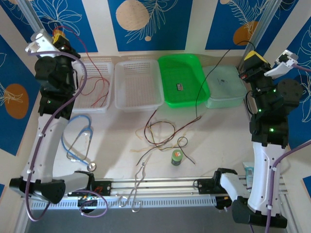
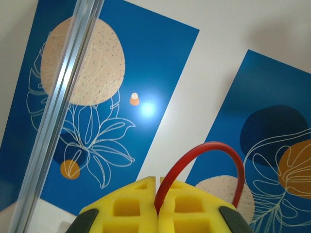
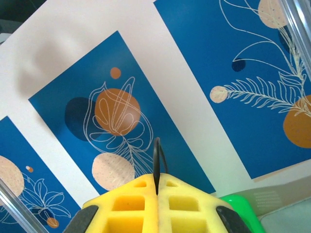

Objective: Untangle the cables

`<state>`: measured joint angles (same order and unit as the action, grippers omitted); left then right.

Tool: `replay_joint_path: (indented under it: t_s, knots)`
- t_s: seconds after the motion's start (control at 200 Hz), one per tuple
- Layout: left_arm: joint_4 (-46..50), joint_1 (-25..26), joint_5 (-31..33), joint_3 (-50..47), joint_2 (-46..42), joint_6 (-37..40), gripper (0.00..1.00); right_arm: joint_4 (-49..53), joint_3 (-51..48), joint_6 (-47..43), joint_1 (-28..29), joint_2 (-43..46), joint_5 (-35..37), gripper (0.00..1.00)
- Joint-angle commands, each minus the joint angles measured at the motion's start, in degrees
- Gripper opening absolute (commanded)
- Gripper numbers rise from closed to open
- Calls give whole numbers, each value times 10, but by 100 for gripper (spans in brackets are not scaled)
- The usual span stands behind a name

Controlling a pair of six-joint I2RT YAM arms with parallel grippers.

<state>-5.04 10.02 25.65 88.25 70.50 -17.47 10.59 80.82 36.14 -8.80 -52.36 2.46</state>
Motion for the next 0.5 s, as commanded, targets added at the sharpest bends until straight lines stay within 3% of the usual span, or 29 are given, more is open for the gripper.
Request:
replay_joint_path:
  t_s: [0.0,0.25,0.495]
  knots:
    - [-45,-10,2,45,28,60,0,-24,21,6,4,5,-14,0]
    - [-140,-10,65,85,138,281,0,-16,23,0,4,5,-22,0]
    - [-206,-11,142,55,215,320,0,-4,44,-34,4,4,-17,0]
